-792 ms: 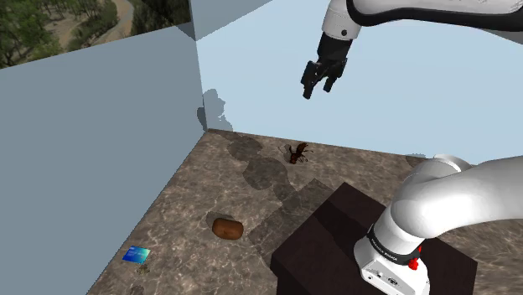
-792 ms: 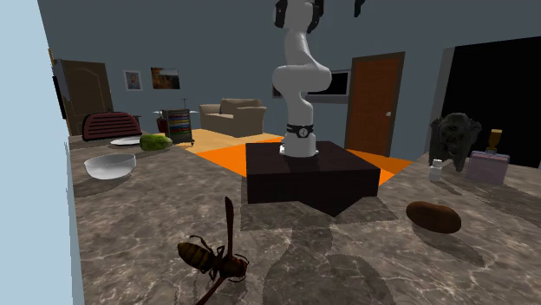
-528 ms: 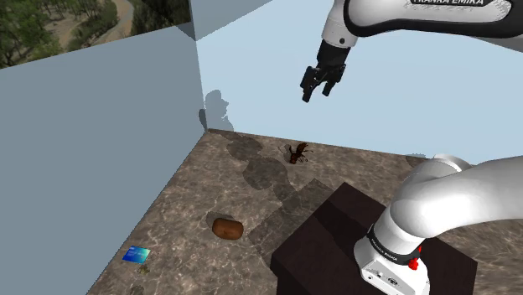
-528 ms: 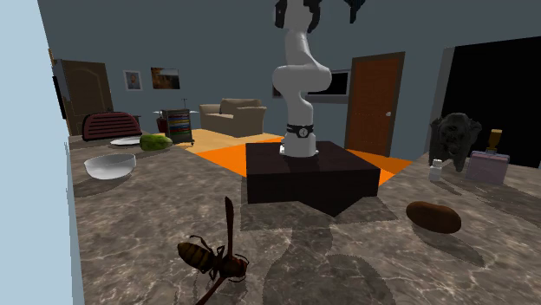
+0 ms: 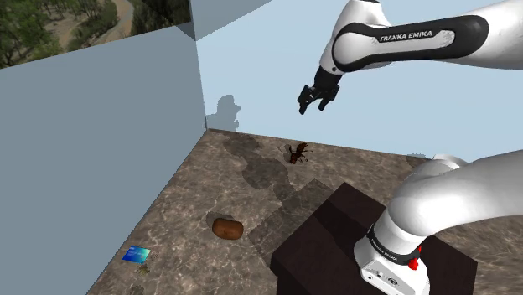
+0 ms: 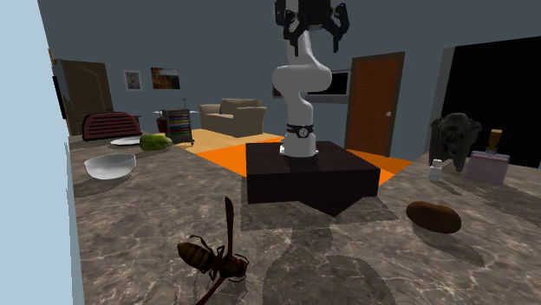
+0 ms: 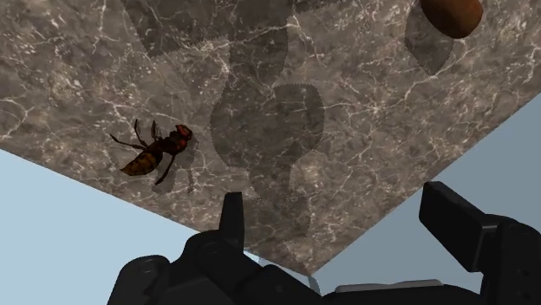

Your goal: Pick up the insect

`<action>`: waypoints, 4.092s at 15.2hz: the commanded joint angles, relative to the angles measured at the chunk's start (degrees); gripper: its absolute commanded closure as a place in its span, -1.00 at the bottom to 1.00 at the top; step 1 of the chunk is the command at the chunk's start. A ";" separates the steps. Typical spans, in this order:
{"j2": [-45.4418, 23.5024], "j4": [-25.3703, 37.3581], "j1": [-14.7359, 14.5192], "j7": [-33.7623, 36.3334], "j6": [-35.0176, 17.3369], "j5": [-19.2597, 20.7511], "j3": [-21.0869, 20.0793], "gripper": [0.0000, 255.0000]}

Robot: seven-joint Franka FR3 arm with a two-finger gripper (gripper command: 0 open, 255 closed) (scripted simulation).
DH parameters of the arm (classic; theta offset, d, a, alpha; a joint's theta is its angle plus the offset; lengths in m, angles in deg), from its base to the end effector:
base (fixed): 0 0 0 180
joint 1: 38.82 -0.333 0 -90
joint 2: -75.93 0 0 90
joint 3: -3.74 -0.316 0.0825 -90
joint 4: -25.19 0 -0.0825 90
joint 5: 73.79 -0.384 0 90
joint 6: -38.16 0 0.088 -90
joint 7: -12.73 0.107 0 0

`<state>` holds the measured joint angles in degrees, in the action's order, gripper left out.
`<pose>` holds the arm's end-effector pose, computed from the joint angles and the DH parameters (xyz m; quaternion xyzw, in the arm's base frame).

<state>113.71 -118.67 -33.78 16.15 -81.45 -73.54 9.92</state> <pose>0.3668 -0.0771 0.5213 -0.9856 0.1184 -0.1179 0.0241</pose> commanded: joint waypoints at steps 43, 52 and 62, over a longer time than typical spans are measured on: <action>-82.34 35.09 10.49 -74.14 -32.61 -99.13 11.77 -1.00; -82.68 35.45 10.51 -74.08 -32.63 -99.18 11.72 1.00; -77.72 32.33 9.34 -70.12 -32.72 -94.75 13.00 1.00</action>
<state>35.28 -86.00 -24.27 -54.78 -114.21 -169.17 22.67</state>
